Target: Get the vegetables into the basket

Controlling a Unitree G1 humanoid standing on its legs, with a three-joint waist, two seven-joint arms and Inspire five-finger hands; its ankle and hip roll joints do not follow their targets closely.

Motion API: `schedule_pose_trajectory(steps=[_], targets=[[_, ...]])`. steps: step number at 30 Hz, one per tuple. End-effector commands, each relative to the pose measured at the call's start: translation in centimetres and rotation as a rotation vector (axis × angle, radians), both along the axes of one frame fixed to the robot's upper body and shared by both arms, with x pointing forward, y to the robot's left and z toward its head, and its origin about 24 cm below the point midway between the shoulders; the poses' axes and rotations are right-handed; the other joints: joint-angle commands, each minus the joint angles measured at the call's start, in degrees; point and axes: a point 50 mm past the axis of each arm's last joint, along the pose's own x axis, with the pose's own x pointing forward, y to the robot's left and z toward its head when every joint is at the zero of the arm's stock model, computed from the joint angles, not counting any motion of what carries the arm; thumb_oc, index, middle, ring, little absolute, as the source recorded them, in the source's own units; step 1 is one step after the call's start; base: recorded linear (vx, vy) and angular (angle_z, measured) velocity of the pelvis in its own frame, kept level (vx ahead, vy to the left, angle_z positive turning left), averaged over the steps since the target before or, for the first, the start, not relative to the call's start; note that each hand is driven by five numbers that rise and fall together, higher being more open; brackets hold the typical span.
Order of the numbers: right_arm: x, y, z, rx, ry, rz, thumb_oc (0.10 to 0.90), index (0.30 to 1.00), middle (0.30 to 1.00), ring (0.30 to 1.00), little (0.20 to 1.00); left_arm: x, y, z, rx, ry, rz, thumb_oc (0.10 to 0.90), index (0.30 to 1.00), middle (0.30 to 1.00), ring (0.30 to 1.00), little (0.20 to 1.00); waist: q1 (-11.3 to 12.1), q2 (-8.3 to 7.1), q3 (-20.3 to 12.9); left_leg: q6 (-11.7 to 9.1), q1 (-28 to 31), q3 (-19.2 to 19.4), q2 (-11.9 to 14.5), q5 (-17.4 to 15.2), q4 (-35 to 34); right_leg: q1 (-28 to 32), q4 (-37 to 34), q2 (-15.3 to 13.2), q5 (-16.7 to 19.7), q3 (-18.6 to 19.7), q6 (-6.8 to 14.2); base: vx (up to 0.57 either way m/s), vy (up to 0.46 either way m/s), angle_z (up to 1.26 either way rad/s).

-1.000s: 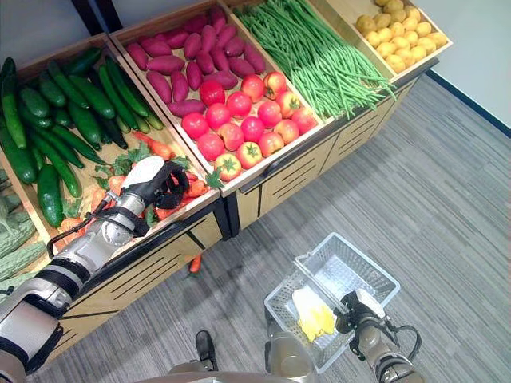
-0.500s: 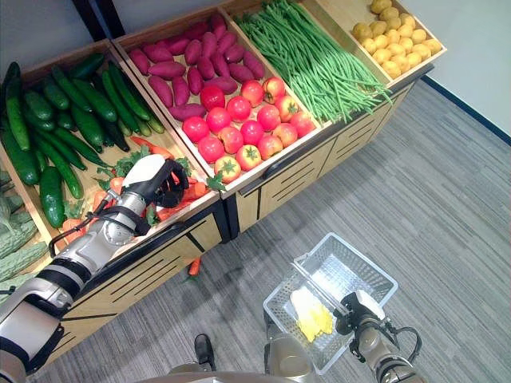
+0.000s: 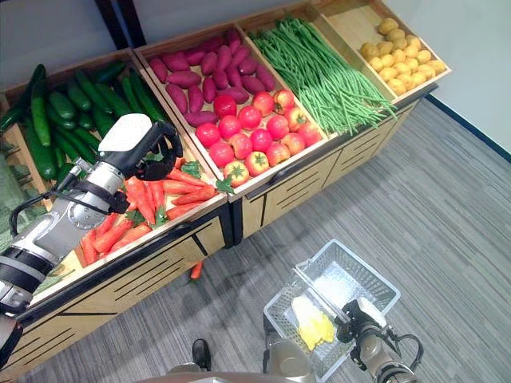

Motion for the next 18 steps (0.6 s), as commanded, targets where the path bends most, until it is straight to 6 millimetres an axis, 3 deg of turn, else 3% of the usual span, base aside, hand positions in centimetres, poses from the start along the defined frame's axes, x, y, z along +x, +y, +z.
schedule_pose_trajectory(steps=[1, 2, 3, 4, 9, 18], targets=[[0.1, -1.7, 0.7, -0.062, -0.016, -0.011, 0.4, 0.3, 0.3, 0.3, 0.3, 0.8, 0.0, 4.1, -0.149, -0.157, -0.008, 0.4, 0.3, 0.3, 0.3, 0.3, -0.37, -1.0, -5.61, -1.73, -0.15, -3.79, 2.31, -2.08, 0.06, 0.62, -0.02, -7.65, -0.55, -0.7, 8.19, 0.0, 0.002, 0.04], [0.2, -1.7, 0.7, -0.06, -0.019, -0.009, 0.4, 0.3, 0.3, 0.3, 0.3, 0.8, -0.1, 3.9, -0.17, -0.152, -0.008, 0.4, 0.3, 0.3, 0.3, 0.3, -0.37, -1.02, -5.6, -1.73, -0.16, -3.8, 2.34, -2.08, 0.06, 0.66, -0.02, -7.64, -0.57, -0.74, 8.15, 0.0, -0.002, 0.04], [0.3, -1.5, 0.7, -0.056, -0.021, -0.001, 0.4, 0.3, 0.3, 0.3, 0.3, 0.7, -0.3, 3.5, -0.205, -0.135, -0.018, 0.833, 0.907, 0.907, 0.907, 0.907, -0.47, -1.02, -5.6, -1.78, -0.24, -3.8, 2.38, -2.0, 0.06, 0.64, -0.02, -7.56, -0.6, -0.64, 8.12, 0.0, -0.004, 0.04], [0.4, -1.5, 0.8, -0.055, -0.024, 0.004, 0.4, 0.3, 0.3, 0.3, 0.3, 0.8, -0.7, 3.2, -0.216, -0.12, -0.034, 0.9, 1.0, 1.0, 1.0, 1.0, -0.56, -0.95, -5.56, -1.81, -0.32, -3.76, 2.44, -1.98, 0.06, 0.56, -0.02, -7.54, -0.61, -0.68, 8.08, 0.0, 0.0, 0.0], [0.9, -1.4, 1.0, -0.056, -0.037, 0.017, 0.4, 0.3, 0.3, 0.3, 0.3, 1.9, -3.0, 1.3, -0.244, -0.017, -0.085, 0.9, 1.0, 1.0, 1.0, 1.0, -1.79, -0.45, -5.0, -2.07, -1.28, -3.02, 2.83, -1.37, 0.06, -1.09, -0.02, -6.88, -0.3, 0.14, 7.97, 0.0, -0.014, -0.06], [1.6, -1.9, 1.6, -0.067, -0.073, 0.011, 0.4, 0.3, 0.3, 0.3, 0.3, 3.3, -1.8, 0.3, -0.127, 0.023, 0.018, 0.9, 1.0, 1.0, 1.0, 1.0, -2.71, -0.06, -4.48, -2.6, -2.76, -2.2, 3.67, -0.5, 0.06, -3.33, -0.02, -5.8, -0.08, 1.14, 7.82, 0.0, -0.018, -0.11]])
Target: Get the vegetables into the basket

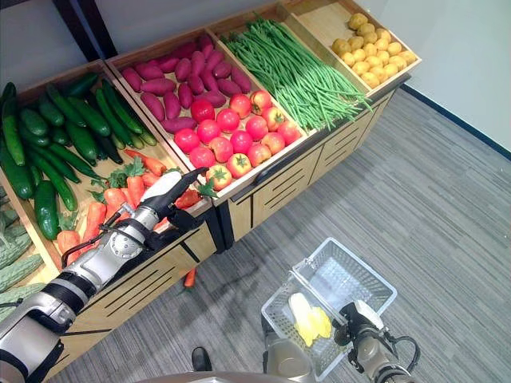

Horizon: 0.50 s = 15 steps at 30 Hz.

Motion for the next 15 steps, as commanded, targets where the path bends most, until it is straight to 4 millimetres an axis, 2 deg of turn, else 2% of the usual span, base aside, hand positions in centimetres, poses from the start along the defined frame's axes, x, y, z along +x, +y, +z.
schedule_pose_trajectory(steps=[1, 7, 11, 12, 13, 15], targets=[[1.4, -2.3, 1.7, -0.074, -0.076, 0.001, 0.4, 0.3, 0.3, 0.3, 0.3, 3.0, 0.7, 7.9, 0.041, -0.303, 0.02, 0.9, 1.0, 1.0, 1.0, 1.0, 0.57, -0.99, -1.71, -2.69, -0.72, -4.13, 3.48, -0.65, 0.05, -0.02, 0.1, -6.51, -0.49, -0.88, 8.22, 0.0, 0.0, 0.0], [1.5, -2.6, 1.8, -0.084, -0.087, -0.007, 0.4, 0.3, 0.3, 0.3, 0.3, 3.2, 0.8, 8.5, 0.077, -0.342, 0.03, 0.9, 1.0, 1.0, 1.0, 1.0, 0.62, -1.01, -1.78, -2.87, -0.84, -4.18, 3.81, -0.58, 0.05, 0.03, 0.1, -6.24, -0.77, -1.09, 8.11, 0.02, -0.007, -0.01], [1.2, -2.5, 1.6, -0.082, -0.076, -0.007, 0.4, 0.3, 0.3, 0.3, 0.3, 3.0, 1.1, 7.6, 0.093, -0.312, 0.041, 0.9, 1.0, 1.0, 1.0, 1.0, 0.68, -1.13, -1.75, -2.91, -0.37, -4.2, 3.88, -0.87, 0.05, 0.47, 0.1, -6.12, -1.08, -1.29, 7.98, 0.03, -0.008, 0.0], [1.2, -2.5, 1.6, -0.082, -0.076, -0.007, 0.4, 0.3, 0.3, 0.3, 0.3, 3.0, 1.1, 7.6, 0.093, -0.312, 0.041, 0.555, 0.517, 0.517, 0.517, 0.517, 0.67, -1.12, -1.76, -2.91, -0.36, -4.21, 3.88, -0.87, 0.05, 0.48, 0.1, -6.12, -1.08, -1.29, 7.98, 0.0, 0.0, 0.0], [1.3, -2.3, 1.6, -0.08, -0.081, 0.0, 0.4, 0.3, 0.3, 0.3, 0.3, 3.0, 1.2, 7.5, 0.097, -0.309, 0.046, 0.4, 0.3, 0.3, 0.3, 0.3, 0.68, -1.16, -1.71, -2.92, -0.36, -4.19, 3.93, -0.84, 0.05, 0.55, 0.1, -6.06, -1.1, -1.31, 7.94, 0.0, 0.0, 0.0], [1.4, -2.3, 1.6, -0.08, -0.082, 0.002, 0.4, 0.3, 0.3, 0.3, 0.3, 2.9, 1.1, 6.8, 0.092, -0.287, 0.038, 0.4, 0.3, 0.3, 0.3, 0.3, 0.72, -1.24, -1.58, -2.92, -0.33, -4.22, 3.93, -0.87, 0.05, 0.63, 0.1, -6.02, -1.14, -1.21, 7.94, 0.0, 0.0, 0.0]])
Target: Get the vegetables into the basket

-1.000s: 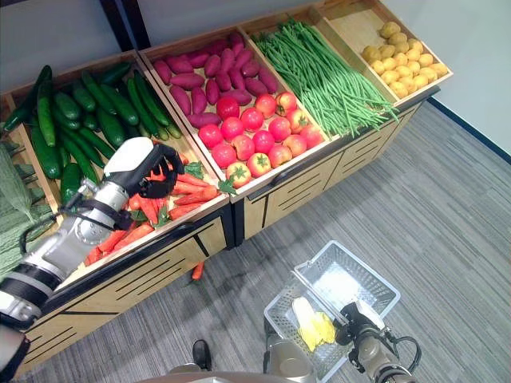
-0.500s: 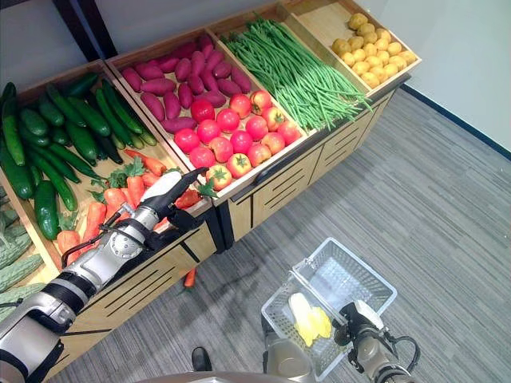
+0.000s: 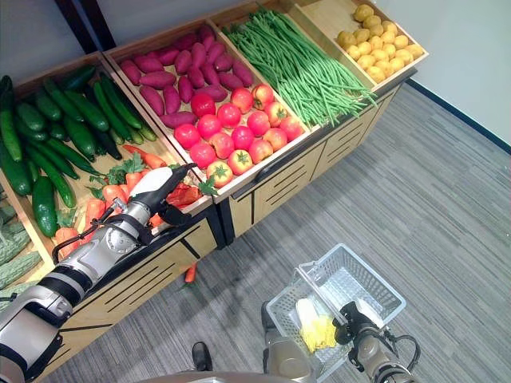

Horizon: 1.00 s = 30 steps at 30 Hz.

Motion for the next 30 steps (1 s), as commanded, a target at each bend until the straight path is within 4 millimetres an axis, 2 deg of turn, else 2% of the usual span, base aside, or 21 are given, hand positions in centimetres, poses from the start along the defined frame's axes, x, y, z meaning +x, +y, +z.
schedule_pose_trajectory(steps=[1, 9, 13, 16, 18, 24, 30], targets=[[1.4, -2.2, 1.6, -0.075, -0.082, 0.005, 0.4, 0.3, 0.3, 0.3, 0.3, 2.5, 0.1, 6.6, 0.005, -0.249, -0.009, 0.4, 0.3, 0.3, 0.3, 0.3, 0.4, -1.3, -1.59, -2.82, 0.62, -4.28, 3.82, -0.94, 0.05, 1.46, 0.01, -6.09, -1.32, -1.12, 8.14, 0.0, 0.0, 0.0], [1.0, -2.2, 1.4, -0.077, -0.07, 0.004, 0.4, 0.3, 0.3, 0.3, 0.3, 2.0, -0.4, 5.0, -0.047, -0.203, -0.019, 0.4, 0.3, 0.3, 0.3, 0.3, 0.5, -1.23, -1.66, -2.72, 1.21, -4.4, 3.73, -1.29, 0.05, 2.11, 0.01, -6.25, -1.56, -1.23, 8.02, 0.0, 0.0, 0.0], [0.8, -2.1, 1.3, -0.074, -0.06, 0.0, 0.4, 0.3, 0.3, 0.3, 0.3, 1.7, 0.1, 3.9, -0.036, -0.167, 0.005, 0.4, 0.3, 0.3, 0.3, 0.3, 0.67, -1.34, -1.69, -2.68, 1.43, -4.4, 3.7, -1.36, 0.05, 2.42, 0.01, -6.2, -1.68, -1.25, 7.95, 0.0, 0.0, 0.0], [0.7, -2.1, 1.2, -0.073, -0.057, -0.002, 0.4, 0.3, 0.3, 0.3, 0.3, 1.6, 0.4, 3.9, -0.029, -0.17, 0.011, 0.4, 0.3, 0.3, 0.3, 0.3, 0.69, -1.38, -1.72, -2.69, 1.61, -4.32, 3.73, -1.43, 0.05, 2.62, 0.01, -6.21, -1.68, -1.29, 7.95, 0.0, 0.0, 0.0], [0.5, -2.2, 1.2, -0.075, -0.051, -0.004, 0.4, 0.3, 0.3, 0.3, 0.3, 1.7, 0.5, 4.4, -0.027, -0.188, 0.019, 0.4, 0.3, 0.3, 0.3, 0.3, 0.78, -1.42, -1.93, -2.67, 1.81, -4.36, 3.66, -1.48, 0.05, 2.89, 0.01, -6.22, -1.75, -1.37, 7.94, 0.0, 0.0, 0.0], [0.3, -2.3, 1.2, -0.079, -0.053, -0.006, 0.4, 0.3, 0.3, 0.3, 0.3, 2.1, 0.3, 9.0, -0.023, -0.373, -0.013, 0.4, 0.3, 0.3, 0.3, 0.3, 1.07, -1.5, -3.22, -2.72, 2.48, -4.69, 3.61, -1.74, 0.05, 4.24, 0.01, -6.5, -2.06, -2.02, 8.04, 0.0, 0.0, 0.0], [0.1, -1.9, 0.9, -0.069, -0.043, 0.012, 0.4, 0.3, 0.3, 0.3, 0.3, 1.4, -0.5, 12.6, -0.024, -0.535, -0.077, 0.4, 0.3, 0.3, 0.3, 0.3, 1.57, -1.62, -3.91, -2.65, 2.85, -5.23, 3.39, -2.0, 0.05, 5.1, 0.01, -6.84, -2.23, -2.8, 8.09, 0.0, 0.003, 0.07]])
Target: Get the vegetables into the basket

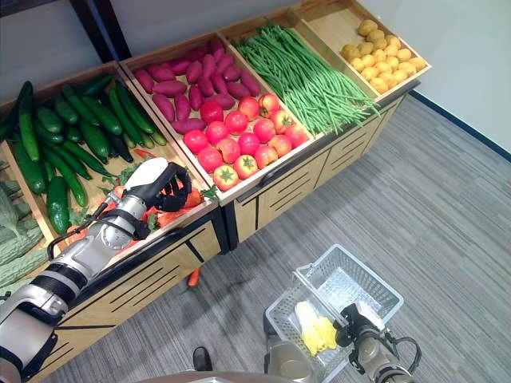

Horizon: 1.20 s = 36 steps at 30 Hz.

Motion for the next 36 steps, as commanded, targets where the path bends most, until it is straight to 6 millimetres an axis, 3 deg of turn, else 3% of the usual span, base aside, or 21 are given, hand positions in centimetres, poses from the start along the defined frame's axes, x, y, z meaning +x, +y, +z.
schedule_pose_trajectory(steps=[1, 8, 10, 11, 15, 16, 17, 20, 21, 22, 27, 36], targets=[[0.3, -1.7, 1.0, -0.066, -0.049, 0.014, 0.4, 0.3, 0.3, 0.3, 0.3, 1.1, -0.1, 9.2, -0.011, -0.386, -0.04, 0.4, 0.3, 0.3, 0.3, 0.3, 0.17, -1.57, -3.99, -2.6, 0.46, -4.41, 3.31, -2.06, 0.06, 2.33, 0.02, -6.65, -2.11, -1.93, 8.03, 0.0, 0.003, 0.08], [-0.4, -1.7, 0.6, -0.063, -0.021, 0.006, 0.4, 0.3, 0.3, 0.3, 0.3, 0.2, 0.3, 9.6, 0.102, -0.385, -0.067, 0.4, 0.3, 0.3, 0.3, 0.3, 0.83, -1.57, -4.45, -2.4, 0.54, -5.08, 2.93, -2.03, 0.06, 2.94, 0.02, -7.13, -2.1, -2.47, 8.18, -0.01, 0.009, 0.03], [-0.6, -1.9, 0.6, -0.063, -0.016, 0.003, 0.4, 0.3, 0.3, 0.3, 0.3, 0.0, 0.8, 9.6, 0.174, -0.377, -0.064, 0.869, 0.956, 0.956, 0.956, 0.956, 1.01, -1.49, -4.57, -2.37, 0.51, -5.22, 2.78, -2.06, 0.06, 3.12, 0.02, -7.27, -2.1, -2.69, 8.25, -0.01, 0.016, 0.05], [-0.7, -2.0, 0.6, -0.067, -0.013, -0.001, 0.4, 0.3, 0.3, 0.3, 0.3, -0.1, 1.2, 9.6, 0.235, -0.369, -0.061, 0.9, 1.0, 1.0, 1.0, 1.0, 1.21, -1.36, -4.63, -2.34, 0.5, -5.31, 2.74, -2.03, 0.06, 3.22, 0.02, -7.34, -2.04, -2.72, 8.29, -0.01, 0.015, 0.04], [-1.0, -2.2, 0.5, -0.073, -0.006, -0.009, 0.4, 0.3, 0.3, 0.3, 0.3, -0.5, 2.3, 10.2, 0.393, -0.369, -0.039, 0.9, 1.0, 1.0, 1.0, 1.0, 1.63, -1.26, -4.7, -2.23, 0.4, -5.68, 2.41, -2.0, 0.06, 3.42, 0.02, -7.6, -1.92, -3.06, 8.46, -0.01, 0.02, 0.08], [-1.3, -2.4, 0.5, -0.076, -0.002, -0.014, 0.4, 0.3, 0.3, 0.3, 0.3, -0.8, 3.9, 10.6, 0.541, -0.358, 0.012, 0.9, 1.0, 1.0, 1.0, 1.0, 2.16, -1.14, -4.63, -2.1, 0.31, -6.1, 2.08, -2.0, 0.06, 3.56, 0.02, -7.92, -1.87, -3.38, 8.64, -0.02, 0.028, 0.11], [-1.3, -2.4, 0.5, -0.076, -0.002, -0.013, 0.4, 0.3, 0.3, 0.3, 0.3, -0.8, 3.9, 10.5, 0.541, -0.358, 0.013, 0.9, 1.0, 1.0, 1.0, 1.0, 2.1, -1.12, -4.64, -2.1, 0.31, -6.12, 2.06, -2.0, 0.06, 3.58, 0.02, -7.94, -1.87, -3.39, 8.65, -0.02, 0.031, 0.09], [-1.7, -2.2, 0.3, -0.073, 0.009, -0.027, 0.4, 0.3, 0.3, 0.3, 0.3, -1.5, 6.0, 8.9, 0.365, -0.338, 0.156, 0.9, 1.0, 1.0, 1.0, 1.0, 2.72, -1.26, -4.35, -1.87, 0.2, -6.52, 1.85, -1.91, 0.06, 3.9, 0.02, -8.24, -1.9, -3.89, 8.57, -0.02, 0.01, 0.08], [-1.8, -2.1, 0.2, -0.071, 0.016, -0.028, 0.4, 0.3, 0.3, 0.3, 0.3, -2.0, 6.7, 7.6, 0.233, -0.324, 0.222, 0.9, 1.0, 1.0, 1.0, 1.0, 2.81, -1.28, -4.22, -1.79, 0.28, -6.59, 1.79, -1.92, 0.06, 4.02, 0.02, -8.23, -1.95, -3.9, 8.47, -0.03, 0.019, 0.06], [-1.7, -1.9, 0.1, -0.074, 0.021, -0.035, 0.4, 0.3, 0.3, 0.3, 0.3, -2.6, 7.6, 5.0, -0.035, -0.298, 0.356, 0.9, 1.0, 1.0, 1.0, 1.0, 3.15, -1.42, -4.08, -1.61, 0.08, -6.81, 1.63, -1.81, 0.06, 4.05, 0.02, -8.32, -2.03, -4.0, 8.17, -0.03, 0.024, 0.05], [-0.4, -1.9, 0.7, -0.083, 0.008, 0.0, 0.4, 0.3, 0.3, 0.3, 0.3, -3.5, 8.3, 2.8, -0.225, -0.233, 0.44, 0.9, 1.0, 1.0, 1.0, 1.0, 3.18, -1.0, -4.06, -1.48, -0.15, -6.93, 1.46, -1.72, 0.06, 4.1, 0.02, -8.46, -2.11, -4.37, 7.92, -0.02, 0.02, 0.09], [-1.3, -1.9, 0.2, -0.075, 0.042, 0.012, 0.4, 0.3, 0.3, 0.3, 0.3, -2.8, 9.7, 5.2, 0.165, -0.294, 0.457, 0.9, 1.0, 1.0, 1.0, 1.0, 3.12, -0.89, -4.43, -1.56, -0.51, -6.97, 1.25, -1.58, 0.06, 3.97, 0.02, -8.72, -1.85, -4.44, 8.24, 0.0, 0.004, 0.02]])
